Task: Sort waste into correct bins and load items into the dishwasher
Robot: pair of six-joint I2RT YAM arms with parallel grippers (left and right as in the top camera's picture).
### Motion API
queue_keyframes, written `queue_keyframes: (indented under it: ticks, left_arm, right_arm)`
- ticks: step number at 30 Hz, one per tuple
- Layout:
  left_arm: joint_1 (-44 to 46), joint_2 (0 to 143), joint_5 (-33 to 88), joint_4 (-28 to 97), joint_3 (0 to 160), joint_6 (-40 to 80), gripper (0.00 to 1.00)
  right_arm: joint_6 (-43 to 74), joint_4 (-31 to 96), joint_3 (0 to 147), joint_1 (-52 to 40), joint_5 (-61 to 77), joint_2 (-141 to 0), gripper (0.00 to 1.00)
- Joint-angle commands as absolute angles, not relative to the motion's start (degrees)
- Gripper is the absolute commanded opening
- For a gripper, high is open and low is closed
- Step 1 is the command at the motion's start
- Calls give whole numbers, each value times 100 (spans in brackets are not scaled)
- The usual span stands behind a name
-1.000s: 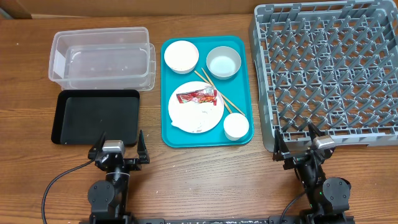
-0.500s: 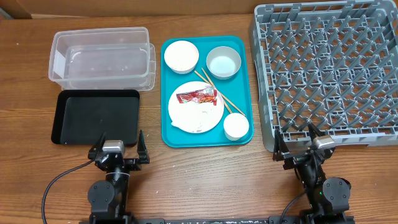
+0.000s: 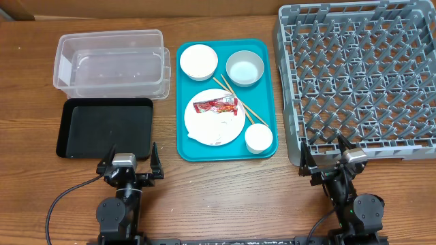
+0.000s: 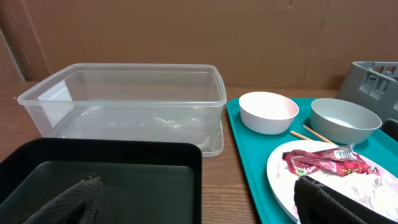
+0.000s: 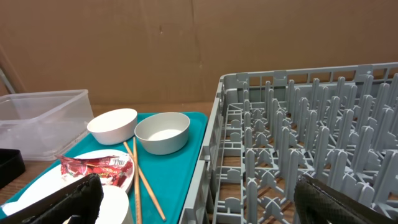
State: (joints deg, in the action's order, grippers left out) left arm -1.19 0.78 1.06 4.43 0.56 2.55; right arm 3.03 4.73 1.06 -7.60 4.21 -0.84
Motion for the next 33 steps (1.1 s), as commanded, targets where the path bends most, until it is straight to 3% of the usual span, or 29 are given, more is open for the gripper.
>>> queue_keyframes:
  ticks: [1,33]
  left_arm:
    - [-95,102,108,443,27,169,100]
    - [-99,102,478,8,27,165,100]
  right_arm:
    - [349,443,47,-744,390,-38,100]
    - [309,464,47,-744,303,-45,100]
